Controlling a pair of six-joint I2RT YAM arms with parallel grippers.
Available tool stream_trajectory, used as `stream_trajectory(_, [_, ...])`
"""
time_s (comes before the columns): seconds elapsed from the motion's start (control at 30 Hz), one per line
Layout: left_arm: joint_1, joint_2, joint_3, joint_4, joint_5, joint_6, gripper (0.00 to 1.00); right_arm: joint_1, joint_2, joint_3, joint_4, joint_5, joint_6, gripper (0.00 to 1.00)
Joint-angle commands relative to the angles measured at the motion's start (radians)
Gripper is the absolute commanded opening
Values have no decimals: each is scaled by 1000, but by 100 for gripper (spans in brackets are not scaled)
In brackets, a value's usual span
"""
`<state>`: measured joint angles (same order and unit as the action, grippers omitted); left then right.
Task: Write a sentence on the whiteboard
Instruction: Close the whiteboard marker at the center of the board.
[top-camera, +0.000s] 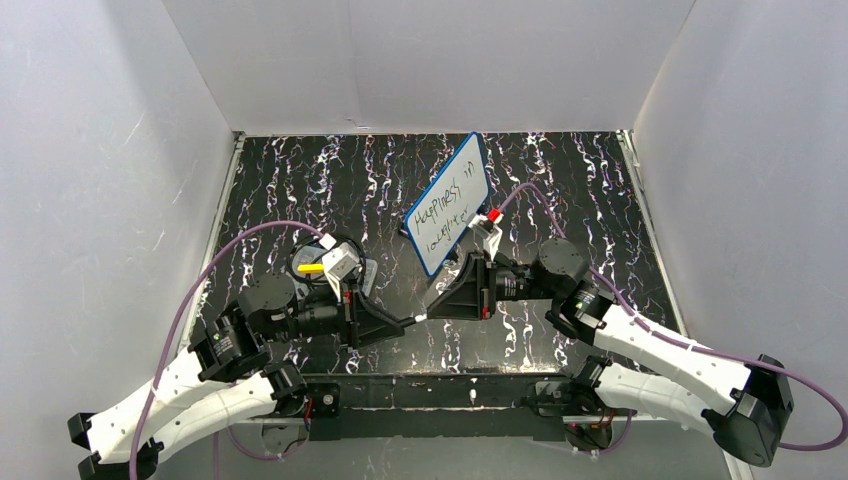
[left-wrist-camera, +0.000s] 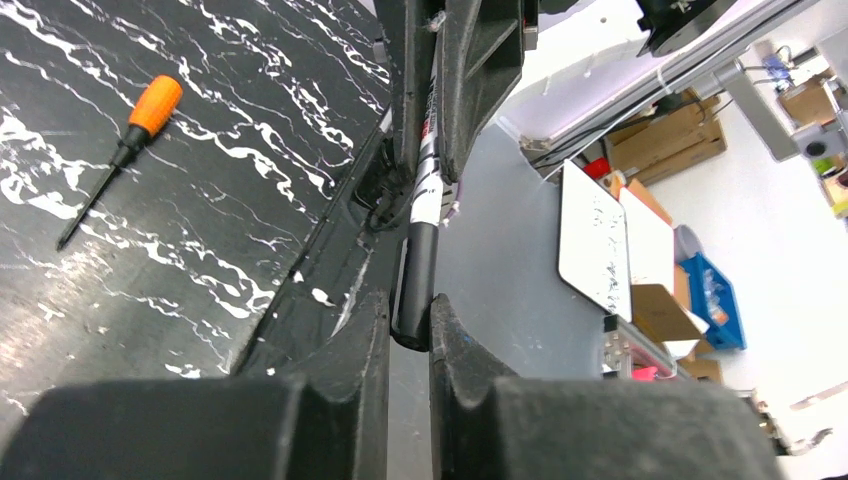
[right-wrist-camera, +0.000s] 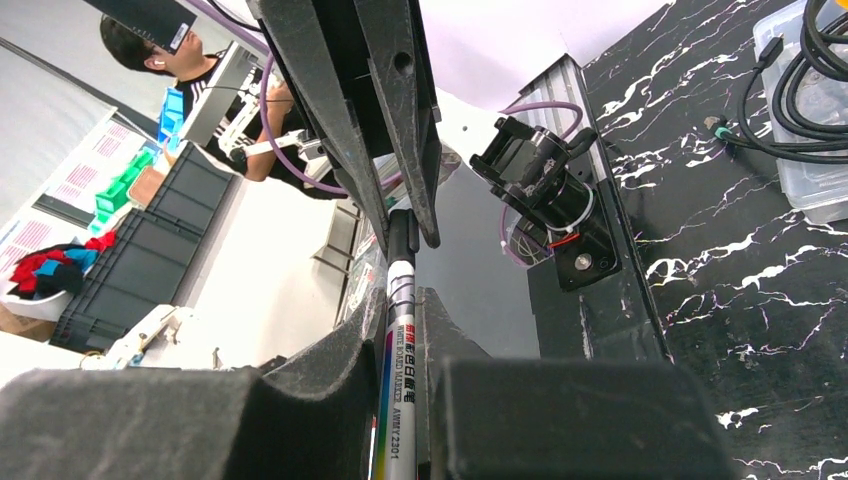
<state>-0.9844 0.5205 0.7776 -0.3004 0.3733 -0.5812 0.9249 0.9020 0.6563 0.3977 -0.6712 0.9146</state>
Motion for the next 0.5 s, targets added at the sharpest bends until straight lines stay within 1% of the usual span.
stream_trajectory(0.0, [-1,20,-1,48,54,3,0,2,1,33,-7,13,-33,1])
stream_trajectory(0.13, [-1,27,-10,80,63,0,0,3,13,44,-42,12,-59,1])
stream_trajectory(0.47, [0,84,-8,85,84,35,0,10,39,34,-37,9,-64,1])
